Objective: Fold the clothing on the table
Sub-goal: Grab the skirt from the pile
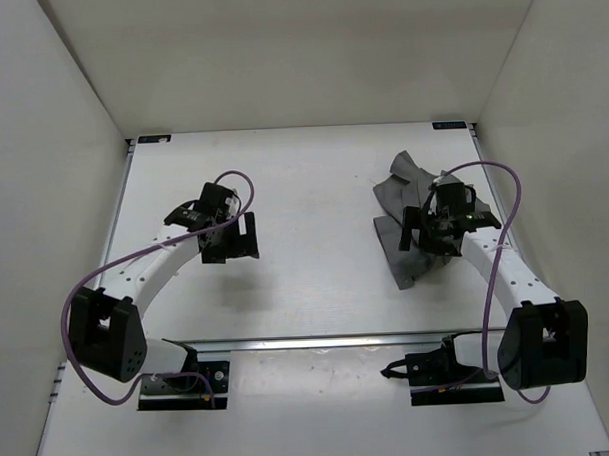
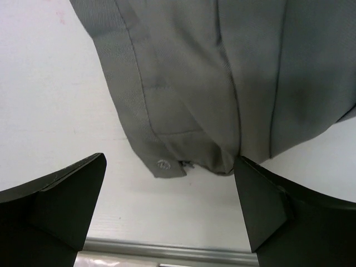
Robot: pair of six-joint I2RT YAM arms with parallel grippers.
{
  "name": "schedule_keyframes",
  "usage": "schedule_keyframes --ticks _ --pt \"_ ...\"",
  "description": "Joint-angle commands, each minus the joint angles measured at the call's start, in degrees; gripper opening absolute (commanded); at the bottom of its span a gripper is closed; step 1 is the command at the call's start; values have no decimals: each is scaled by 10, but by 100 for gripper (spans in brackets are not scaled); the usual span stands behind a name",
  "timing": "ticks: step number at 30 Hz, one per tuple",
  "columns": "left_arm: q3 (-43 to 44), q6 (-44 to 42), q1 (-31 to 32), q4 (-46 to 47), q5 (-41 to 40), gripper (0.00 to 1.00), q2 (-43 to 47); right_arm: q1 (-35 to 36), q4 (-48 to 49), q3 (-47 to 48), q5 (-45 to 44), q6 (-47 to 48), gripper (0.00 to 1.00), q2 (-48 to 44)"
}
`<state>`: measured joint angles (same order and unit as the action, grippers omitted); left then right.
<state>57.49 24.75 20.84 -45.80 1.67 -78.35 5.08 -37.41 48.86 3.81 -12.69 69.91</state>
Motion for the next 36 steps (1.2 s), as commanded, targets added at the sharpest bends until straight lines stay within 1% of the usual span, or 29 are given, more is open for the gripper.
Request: schedule_keyframes --ticks 1,5,9,14,19,21,23,25,26,28,29,30,31,32,33,34,35,36 --pt "16 3 -9 19 4 98 7 16 -35 7 -11 -34 96 -18" --pt "6 -35 -19 41 24 99 13 24 -2 -55 -17 -86 96 -50" --pt "29 -66 -28 41 32 99 2 8 39 -89 -7 -131 94 -69" --pt "29 -80 -30 48 63 98 -10 3 86 -104 8 -138 94 -43" --pt "32 -89 -28 49 76 99 -13 18 88 -101 -21 -166 93 1" --pt "32 -91 -32 48 76 98 -15 28 85 -107 -37 -183 92 15" --pt "28 -95 -34 49 76 99 -8 34 86 -115 -50 -190 89 16" --pt "25 -95 -40 50 83 99 -8 30 96 -124 -44 -190 81 16" --pt "23 -95 -40 51 81 99 -7 27 103 -126 -44 -190 79 17" --pt "23 -93 -40 48 83 99 -8 25 113 -136 -45 -198 64 18" --pt "21 -92 -41 54 86 99 -8 20 116 -140 -44 -195 61 25" --pt "20 -93 -38 51 80 98 -8 19 123 -143 -43 -193 54 27" --pt "22 -94 -41 52 82 99 -13 16 124 -154 -28 -193 45 31" --pt "26 -93 -39 45 78 99 -14 17 135 -150 -28 -192 38 36" --pt "26 -92 -41 46 81 99 -16 14 135 -152 -29 -190 35 40" --pt "29 -94 -39 44 77 98 -19 9 138 -152 -28 -188 29 42" --pt "29 -92 -38 43 77 99 -19 10 138 -150 -29 -183 24 45" --pt "35 -93 -38 41 76 99 -22 7 139 -145 -31 -178 21 45"
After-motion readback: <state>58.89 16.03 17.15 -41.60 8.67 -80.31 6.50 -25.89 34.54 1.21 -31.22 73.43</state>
